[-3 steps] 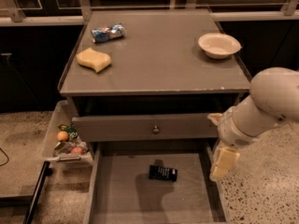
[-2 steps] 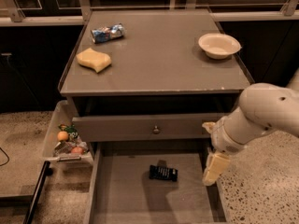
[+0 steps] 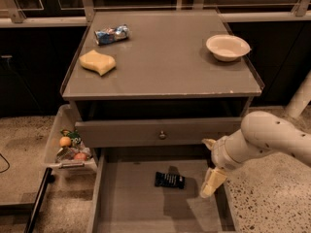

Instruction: Pick rxbar blueberry from middle drawer and place on counter

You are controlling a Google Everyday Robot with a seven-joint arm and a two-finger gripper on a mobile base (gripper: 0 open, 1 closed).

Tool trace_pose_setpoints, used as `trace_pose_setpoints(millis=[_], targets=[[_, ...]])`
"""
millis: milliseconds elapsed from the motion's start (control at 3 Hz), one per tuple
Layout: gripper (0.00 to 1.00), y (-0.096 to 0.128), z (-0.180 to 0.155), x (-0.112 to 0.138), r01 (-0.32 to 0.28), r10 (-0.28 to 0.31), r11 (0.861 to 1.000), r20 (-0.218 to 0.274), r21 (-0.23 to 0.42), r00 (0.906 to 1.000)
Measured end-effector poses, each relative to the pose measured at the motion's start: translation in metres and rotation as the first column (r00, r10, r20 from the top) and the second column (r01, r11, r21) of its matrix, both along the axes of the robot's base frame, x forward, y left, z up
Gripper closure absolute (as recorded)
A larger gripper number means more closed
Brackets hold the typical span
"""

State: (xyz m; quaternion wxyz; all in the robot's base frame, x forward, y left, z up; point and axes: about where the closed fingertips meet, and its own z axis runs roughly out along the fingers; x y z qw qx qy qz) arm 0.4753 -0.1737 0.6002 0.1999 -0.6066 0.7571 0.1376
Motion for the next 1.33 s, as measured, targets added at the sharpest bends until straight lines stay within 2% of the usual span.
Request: trace_pose_setpoints(millis=[333,667,1000,1333], targets=[[0.0,0.013,-0.072,-0.004,-0.061,0.063,0.994,-0.019,0.096,0.9978],[0.0,0.013,-0.072,-0.004,-0.061,0.063,0.994,-0.019,0.096,0.9978],[0.0,0.018,-0.091,0.001,-0.057,0.063,0.994,-0.056,0.095,0.9965],[0.0,0.025,-0.133,0.02,-0.018,0.03,0.992,-0.091,0.129,0.9954]])
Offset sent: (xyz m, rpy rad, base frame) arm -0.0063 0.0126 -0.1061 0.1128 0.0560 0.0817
